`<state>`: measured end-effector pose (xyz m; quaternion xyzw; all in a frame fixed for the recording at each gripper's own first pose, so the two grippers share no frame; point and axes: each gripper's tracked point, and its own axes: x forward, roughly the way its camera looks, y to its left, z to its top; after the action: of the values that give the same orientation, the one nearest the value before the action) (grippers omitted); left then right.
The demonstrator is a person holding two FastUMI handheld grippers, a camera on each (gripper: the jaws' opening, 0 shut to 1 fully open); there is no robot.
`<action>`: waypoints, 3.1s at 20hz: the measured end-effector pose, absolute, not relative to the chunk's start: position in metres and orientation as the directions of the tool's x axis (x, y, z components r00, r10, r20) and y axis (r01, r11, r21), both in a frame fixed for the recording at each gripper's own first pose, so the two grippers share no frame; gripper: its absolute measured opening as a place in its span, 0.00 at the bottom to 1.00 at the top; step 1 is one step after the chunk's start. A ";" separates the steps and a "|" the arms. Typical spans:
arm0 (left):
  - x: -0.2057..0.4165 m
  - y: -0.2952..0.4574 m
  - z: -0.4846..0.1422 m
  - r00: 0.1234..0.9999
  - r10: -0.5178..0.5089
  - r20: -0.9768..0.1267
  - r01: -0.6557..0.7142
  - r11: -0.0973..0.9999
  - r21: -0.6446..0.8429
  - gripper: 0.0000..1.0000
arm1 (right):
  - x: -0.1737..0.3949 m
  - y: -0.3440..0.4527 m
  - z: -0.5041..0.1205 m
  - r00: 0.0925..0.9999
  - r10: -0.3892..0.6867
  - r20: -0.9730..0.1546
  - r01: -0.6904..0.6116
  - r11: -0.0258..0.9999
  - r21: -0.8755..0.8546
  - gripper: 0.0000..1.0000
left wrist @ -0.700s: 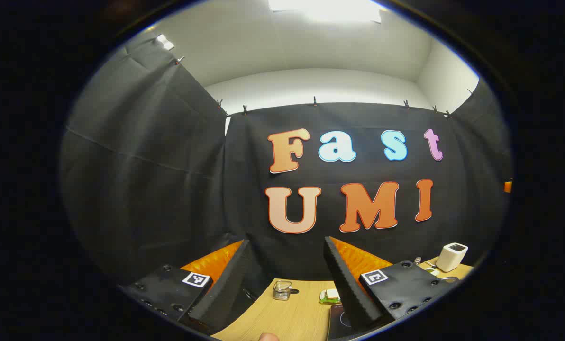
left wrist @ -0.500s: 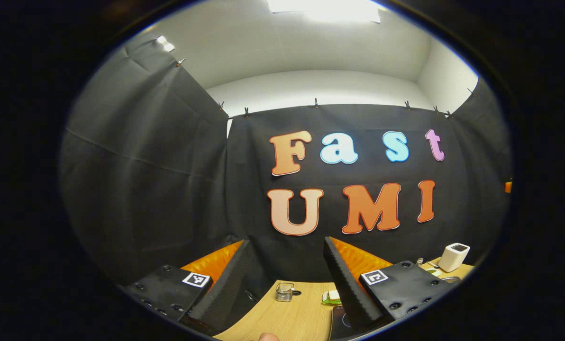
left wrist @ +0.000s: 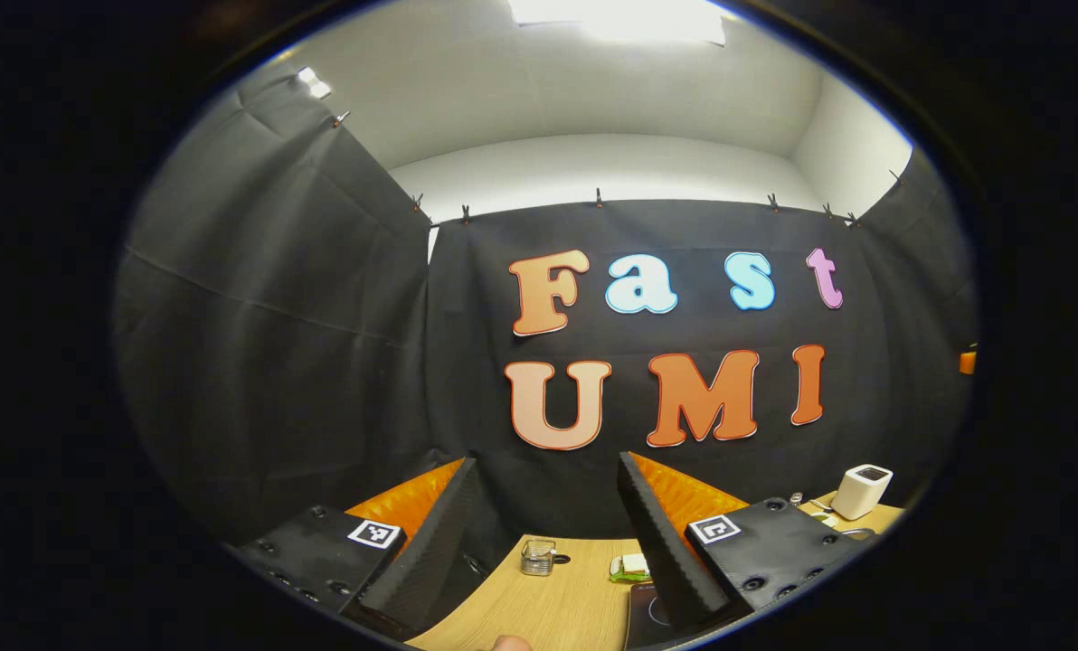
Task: First push the handle of the pot to place it horizontally, then grasp the pot with both hands and set it on the induction cooktop.
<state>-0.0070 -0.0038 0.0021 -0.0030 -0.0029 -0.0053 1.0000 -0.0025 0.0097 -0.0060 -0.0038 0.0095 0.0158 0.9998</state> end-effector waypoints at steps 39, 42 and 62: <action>-0.009 -0.006 -0.006 0.996 -0.045 -0.075 0.044 0.999 -0.020 1.00 | -0.031 0.070 -0.307 0.766 0.189 -0.615 -0.165 0.982 0.096 0.00; -0.009 -0.006 -0.009 0.995 -0.047 -0.089 0.046 0.999 -0.013 1.00 | -0.044 0.078 -0.333 0.726 0.197 -0.659 -0.184 0.979 0.090 0.00; -0.005 -0.016 -0.024 0.988 -0.046 -0.147 0.048 0.999 0.011 1.00 | -0.082 0.101 -0.451 0.526 0.217 -0.822 -0.207 0.970 0.124 0.00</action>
<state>-0.0045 -0.0156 -0.0242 0.0071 0.0737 -0.0237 0.9970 -0.0817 0.1013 -0.4513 0.0053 0.4713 0.1214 0.8736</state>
